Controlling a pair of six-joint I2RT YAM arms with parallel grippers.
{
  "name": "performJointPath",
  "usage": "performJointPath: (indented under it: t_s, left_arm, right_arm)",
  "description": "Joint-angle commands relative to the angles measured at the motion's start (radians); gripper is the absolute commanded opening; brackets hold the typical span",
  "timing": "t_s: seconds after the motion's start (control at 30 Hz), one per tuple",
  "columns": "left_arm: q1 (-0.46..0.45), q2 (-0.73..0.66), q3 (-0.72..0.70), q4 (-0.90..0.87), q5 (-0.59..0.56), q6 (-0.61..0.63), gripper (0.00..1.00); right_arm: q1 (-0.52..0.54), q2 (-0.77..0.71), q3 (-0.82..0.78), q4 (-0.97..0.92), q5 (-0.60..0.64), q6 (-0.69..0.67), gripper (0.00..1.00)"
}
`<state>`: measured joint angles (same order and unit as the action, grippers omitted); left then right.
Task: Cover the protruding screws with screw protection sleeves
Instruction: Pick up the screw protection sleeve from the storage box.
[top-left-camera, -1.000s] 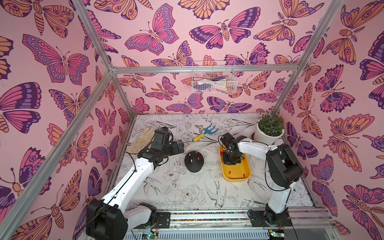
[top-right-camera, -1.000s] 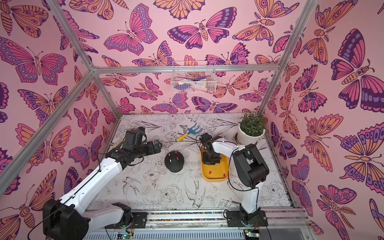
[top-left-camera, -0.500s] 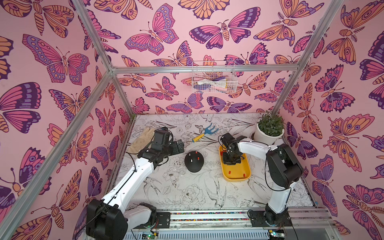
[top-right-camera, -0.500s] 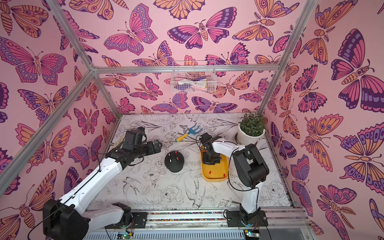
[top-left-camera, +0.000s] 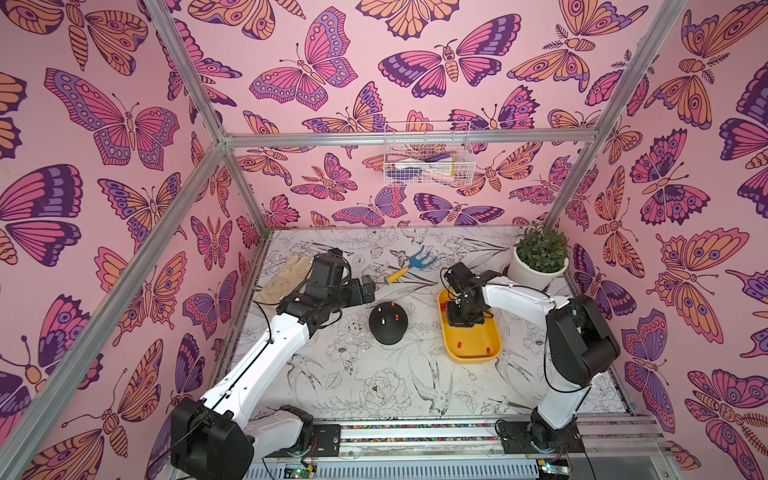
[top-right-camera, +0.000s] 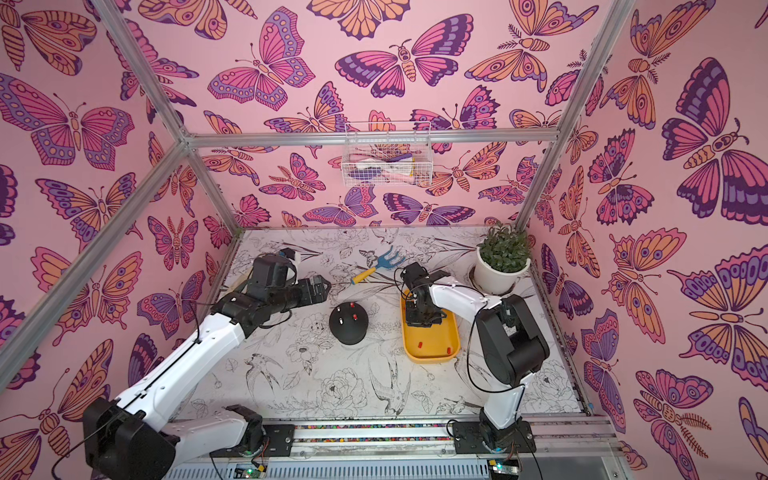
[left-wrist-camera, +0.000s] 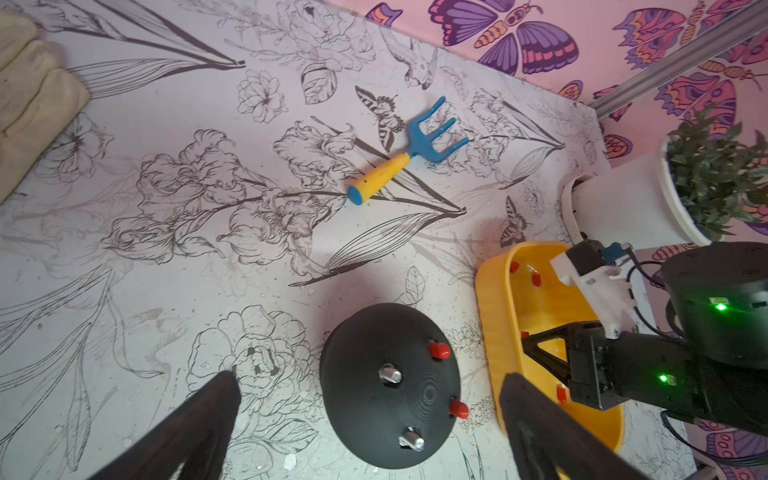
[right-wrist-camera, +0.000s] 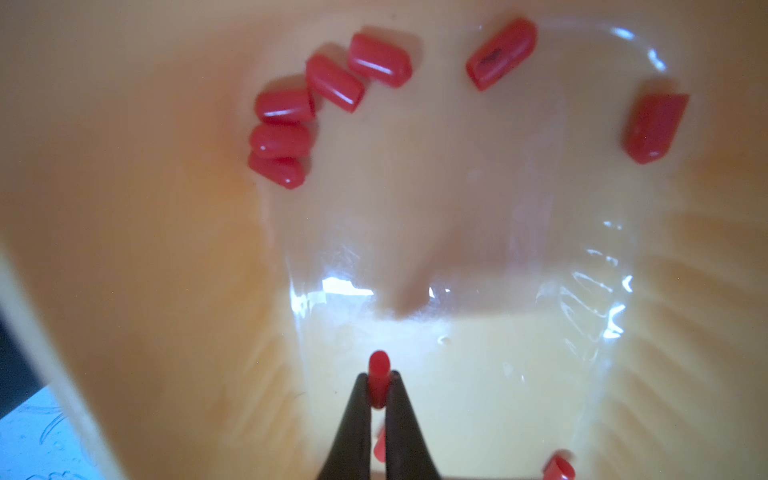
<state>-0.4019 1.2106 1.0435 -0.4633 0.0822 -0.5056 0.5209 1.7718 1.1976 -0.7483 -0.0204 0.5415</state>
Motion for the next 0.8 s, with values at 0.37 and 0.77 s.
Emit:
performJointPath:
  t_s: [0.37,0.77]
  left_arm:
    - [-0.144,0.188,0.172,0.009,0.043,0.025,1.00]
    - [-0.232,0.363,0.309,0.051,0.160,0.038,1.00]
  right_arm:
    - [-0.019,-0.235,-0.053,-0.021,-0.128,-0.149,0.10]
    - [-0.025,-0.380,-0.071,-0.051,-0.184,-0.206,0.11]
